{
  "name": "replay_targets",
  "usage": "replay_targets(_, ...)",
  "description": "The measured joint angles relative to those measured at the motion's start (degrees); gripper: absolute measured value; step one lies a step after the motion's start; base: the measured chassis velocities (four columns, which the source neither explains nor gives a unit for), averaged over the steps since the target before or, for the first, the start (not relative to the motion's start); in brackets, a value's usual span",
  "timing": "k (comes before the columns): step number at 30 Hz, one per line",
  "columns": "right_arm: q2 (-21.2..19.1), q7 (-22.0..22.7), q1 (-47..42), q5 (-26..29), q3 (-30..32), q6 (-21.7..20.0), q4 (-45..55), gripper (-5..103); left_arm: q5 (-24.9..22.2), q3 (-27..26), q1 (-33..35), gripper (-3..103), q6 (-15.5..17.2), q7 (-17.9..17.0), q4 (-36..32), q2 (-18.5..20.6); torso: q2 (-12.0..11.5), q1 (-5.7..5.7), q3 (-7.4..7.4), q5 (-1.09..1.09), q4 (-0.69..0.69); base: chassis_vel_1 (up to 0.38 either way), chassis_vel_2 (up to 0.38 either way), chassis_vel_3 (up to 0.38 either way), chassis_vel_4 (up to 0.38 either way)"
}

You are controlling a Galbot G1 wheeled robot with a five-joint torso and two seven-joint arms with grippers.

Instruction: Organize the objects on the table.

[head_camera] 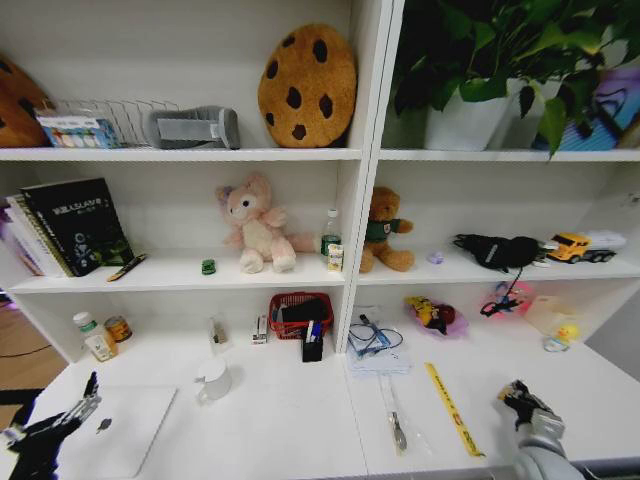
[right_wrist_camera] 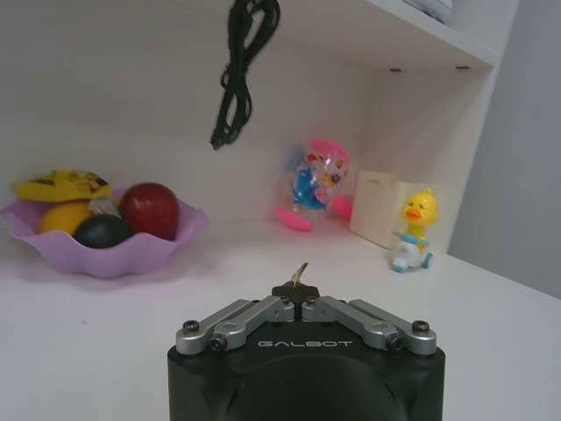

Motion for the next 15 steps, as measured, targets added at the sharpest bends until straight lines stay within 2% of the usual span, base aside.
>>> replay_targets(2, -0.4, -1.6, 2.1, -0.5, -1.2, 0.3, 2.2, 0, 0.0, 0.0, 0.0, 100, 0.0, 0.0, 0.0, 0.0, 0.0, 0.0, 0.0, 0.0, 0.0, 0.0, 0.0, 0.0, 0.0)
replay_targets(9, -2.4, -2.2, 9.3, -1.4, -5.2, -0.7, 1.0, 0, 0.0, 0.0, 0.0, 100, 0.0, 0.0, 0.0, 0.0, 0.0, 0.0, 0.0, -0.01, 0.02, 0.0, 0.0, 0.0, 0.0)
replay_targets(11, -3.7, -2.1, 16.1, -1.6, -8.9, -1.8, -2.5, 0, 0.0, 0.0, 0.0, 100, 0.0, 0.0, 0.0, 0.0, 0.0, 0.0, 0.0, 0.0, -0.01, 0.0, 0.0, 0.0, 0.0)
replay_targets(12, -3.7, -2.1, 16.1, -1.6, -8.9, -1.8, -2.5, 0, 0.0, 0.0, 0.0, 100, 0.0, 0.0, 0.0, 0.0, 0.0, 0.0, 0.0, 0.0, -0.01, 0.0, 0.0, 0.0, 0.0)
replay_targets(14, -4.6, -2.1, 23.5, -1.6, -12.7, -2.0, -7.1, 0, 0.0, 0.0, 0.0, 100, 0.0, 0.0, 0.0, 0.0, 0.0, 0.0, 0.0, -0.01, 0.03, 0.0, 0.0, 0.0, 0.0)
replay_targets(15, -4.6, -2.1, 23.5, -1.6, -12.7, -2.0, -7.1, 0, 0.0, 0.0, 0.0, 100, 0.0, 0.0, 0.0, 0.0, 0.0, 0.0, 0.0, -0.01, 0.03, 0.0, 0.0, 0.0, 0.0)
